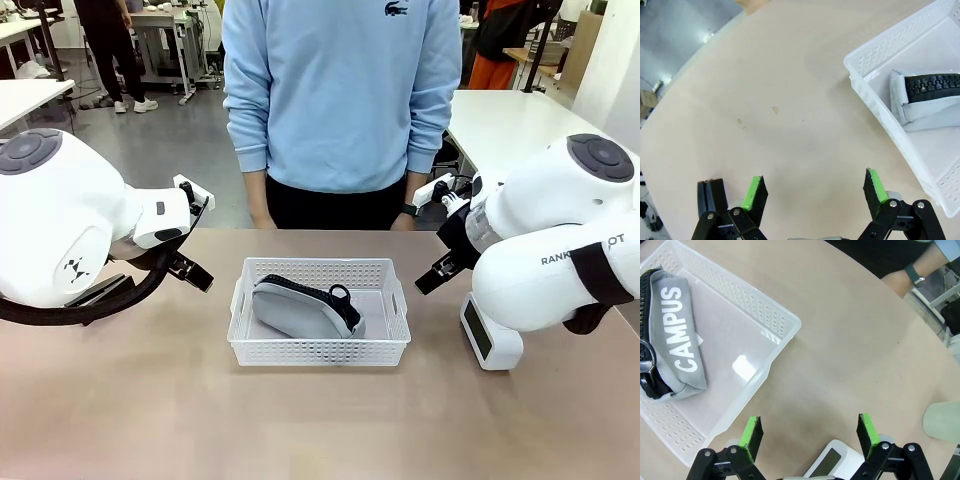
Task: Efficiently arrange items inside the basket to fit them all.
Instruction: Pick up the Digital clock and place it inside the Organizing basket.
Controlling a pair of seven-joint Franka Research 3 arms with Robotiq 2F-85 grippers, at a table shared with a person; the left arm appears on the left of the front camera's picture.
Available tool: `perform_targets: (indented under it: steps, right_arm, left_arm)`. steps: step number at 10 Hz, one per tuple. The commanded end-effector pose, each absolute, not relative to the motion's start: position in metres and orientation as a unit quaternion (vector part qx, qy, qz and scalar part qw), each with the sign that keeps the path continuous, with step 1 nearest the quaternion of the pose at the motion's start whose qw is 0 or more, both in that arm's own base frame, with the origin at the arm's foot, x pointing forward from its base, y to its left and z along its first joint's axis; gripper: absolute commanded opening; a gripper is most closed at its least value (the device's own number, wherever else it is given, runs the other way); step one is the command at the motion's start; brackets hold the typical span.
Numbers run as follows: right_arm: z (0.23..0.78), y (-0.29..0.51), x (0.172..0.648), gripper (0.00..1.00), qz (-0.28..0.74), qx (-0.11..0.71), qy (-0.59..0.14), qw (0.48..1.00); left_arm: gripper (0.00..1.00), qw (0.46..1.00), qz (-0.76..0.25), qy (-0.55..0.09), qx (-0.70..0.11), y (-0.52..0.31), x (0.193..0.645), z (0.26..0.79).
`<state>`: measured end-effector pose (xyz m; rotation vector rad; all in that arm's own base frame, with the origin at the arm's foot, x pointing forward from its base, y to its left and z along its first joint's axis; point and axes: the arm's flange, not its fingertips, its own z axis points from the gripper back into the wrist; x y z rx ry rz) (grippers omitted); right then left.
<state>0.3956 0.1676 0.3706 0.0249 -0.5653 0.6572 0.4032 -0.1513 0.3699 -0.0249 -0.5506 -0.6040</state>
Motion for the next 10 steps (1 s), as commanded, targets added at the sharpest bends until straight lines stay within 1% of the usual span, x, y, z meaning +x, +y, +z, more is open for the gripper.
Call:
perform_targets:
  steps: [1,7,9,10]
  right_arm:
    - [0.371,0.168,0.396,1.00,0.318,0.012,-0.274,0.908]
    - [0.371,0.168,0.396,1.00,0.318,0.012,-0.274,0.907]
    - [0.379,0.158,0.387,1.00,0.329,0.067,-0.194,0.922]
    - [0.397,0.142,0.378,1.00,0.314,0.101,-0.178,0.927]
  left_arm:
    - [1.00,0.917,-0.294,-0.268,-0.012,-0.151,0.403,0.370]
    - [1.00,0.918,-0.294,-0.268,-0.012,-0.151,0.403,0.370]
    - [1.00,0.919,-0.320,-0.208,-0.094,-0.147,0.389,0.384]
    - [1.00,0.918,-0.312,-0.199,-0.143,-0.132,0.382,0.397]
